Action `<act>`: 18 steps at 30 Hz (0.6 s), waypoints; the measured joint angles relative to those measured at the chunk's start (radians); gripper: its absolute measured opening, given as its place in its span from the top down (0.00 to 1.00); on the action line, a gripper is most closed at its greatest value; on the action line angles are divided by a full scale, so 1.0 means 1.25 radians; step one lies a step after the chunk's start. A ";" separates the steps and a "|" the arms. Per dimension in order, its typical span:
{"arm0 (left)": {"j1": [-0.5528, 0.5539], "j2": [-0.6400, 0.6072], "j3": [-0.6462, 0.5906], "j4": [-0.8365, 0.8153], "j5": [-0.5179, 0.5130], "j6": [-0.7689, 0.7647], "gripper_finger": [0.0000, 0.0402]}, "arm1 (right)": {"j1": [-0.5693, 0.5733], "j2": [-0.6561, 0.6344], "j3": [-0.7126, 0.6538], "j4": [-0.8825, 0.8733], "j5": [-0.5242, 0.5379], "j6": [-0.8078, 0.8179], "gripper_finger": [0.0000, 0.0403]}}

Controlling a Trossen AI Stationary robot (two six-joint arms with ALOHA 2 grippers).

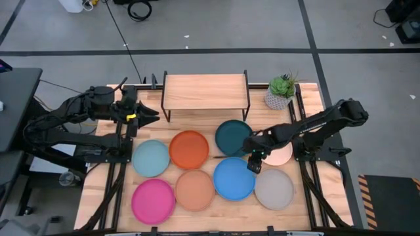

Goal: Place and stack plates onto a shelf
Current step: Put the blue plate on the shelf

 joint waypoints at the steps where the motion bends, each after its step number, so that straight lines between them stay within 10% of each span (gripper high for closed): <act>1: 0.000 0.000 0.000 0.000 0.000 -0.002 0.65 | 0.006 0.009 -0.001 0.005 0.004 0.012 0.55; 18: 0.000 -0.001 0.000 0.000 0.000 -0.004 0.65 | 0.020 0.143 0.000 0.102 0.014 0.054 0.67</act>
